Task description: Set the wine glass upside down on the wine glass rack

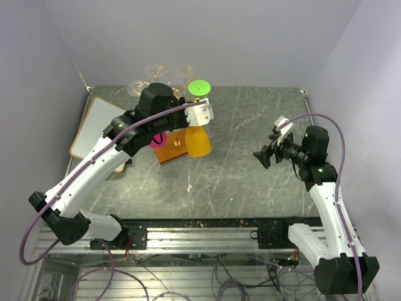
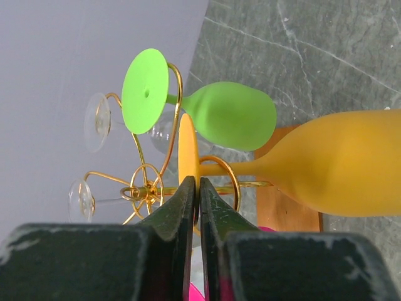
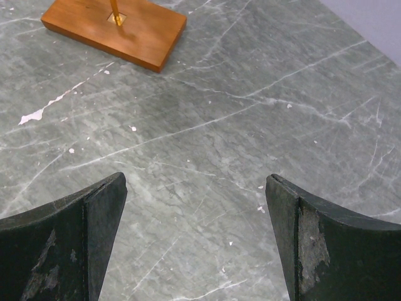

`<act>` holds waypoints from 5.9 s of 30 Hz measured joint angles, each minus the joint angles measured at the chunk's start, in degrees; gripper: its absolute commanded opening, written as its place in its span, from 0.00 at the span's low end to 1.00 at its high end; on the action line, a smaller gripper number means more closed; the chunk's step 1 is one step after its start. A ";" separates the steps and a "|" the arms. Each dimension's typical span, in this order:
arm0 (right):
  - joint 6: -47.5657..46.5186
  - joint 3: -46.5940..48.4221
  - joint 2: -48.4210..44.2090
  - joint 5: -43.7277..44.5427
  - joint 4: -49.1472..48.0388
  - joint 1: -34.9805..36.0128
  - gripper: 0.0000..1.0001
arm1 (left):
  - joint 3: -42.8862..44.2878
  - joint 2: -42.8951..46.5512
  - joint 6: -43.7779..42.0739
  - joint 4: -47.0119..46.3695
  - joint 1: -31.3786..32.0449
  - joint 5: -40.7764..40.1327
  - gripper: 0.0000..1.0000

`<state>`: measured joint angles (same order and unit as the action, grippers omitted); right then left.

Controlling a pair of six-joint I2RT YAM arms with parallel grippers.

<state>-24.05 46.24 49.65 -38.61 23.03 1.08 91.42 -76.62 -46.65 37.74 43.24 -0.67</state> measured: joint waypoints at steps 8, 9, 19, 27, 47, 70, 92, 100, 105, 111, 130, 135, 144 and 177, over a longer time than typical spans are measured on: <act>-0.02 0.00 0.00 0.00 0.00 0.00 0.93 | -0.44 0.00 0.72 0.00 0.00 0.07 0.30; -0.02 0.00 0.00 0.00 -0.02 0.00 0.93 | -0.66 0.00 0.81 -0.02 0.02 0.11 0.32; -0.04 0.00 0.00 0.02 0.00 0.00 0.93 | -1.16 0.00 1.22 -0.15 0.07 0.55 0.36; -0.22 0.00 0.00 0.02 -0.02 0.00 0.93 | -1.16 0.00 2.54 -0.61 0.07 0.92 0.37; -0.28 -0.02 -0.02 0.02 -0.02 0.00 0.93 | -1.16 0.35 6.08 -0.04 0.15 5.84 0.52; 0.17 -0.66 0.00 1.95 -0.35 0.00 0.95 | -1.14 4.31 7.96 4.66 -1.42 15.65 1.00; 14.25 -1.40 3.52 33.79 -11.41 -0.61 1.00 | -20.52 25.73 34.01 -11.47 -33.40 -6.78 1.00; 16.90 -0.94 2.21 39.41 -13.25 -0.63 1.00 | -37.07 38.77 41.27 -18.75 -38.73 -12.02 0.99; 15.37 2.56 3.06 39.26 -12.02 -0.66 1.00 | -40.22 41.57 42.64 -20.85 -38.77 -12.35 0.99; 14.03 4.13 3.58 38.16 -12.28 -0.63 1.00 | -42.03 44.24 42.64 -20.17 -39.32 -5.38 0.99; 12.07 0.15 -4.26 29.90 -10.99 -2.97 1.00 | -40.52 47.01 44.37 -17.79 -40.92 -10.36 0.99; 11.17 0.15 -4.13 27.56 -9.64 -3.37 1.00 | -40.52 46.64 46.23 -17.84 -40.89 -12.24 0.99; 11.26 0.68 -4.17 26.10 -8.31 -4.37 1.00 | -40.59 46.03 45.51 -17.86 -40.81 -12.17 0.99; 9.86 1.36 -7.30 25.53 -6.82 -5.92 1.00 | -40.96 48.61 41.72 -16.85 -40.79 -14.19 0.99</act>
<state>-14.20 47.59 42.35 -13.08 16.21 -4.84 50.46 -28.01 -4.93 20.88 2.46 -14.85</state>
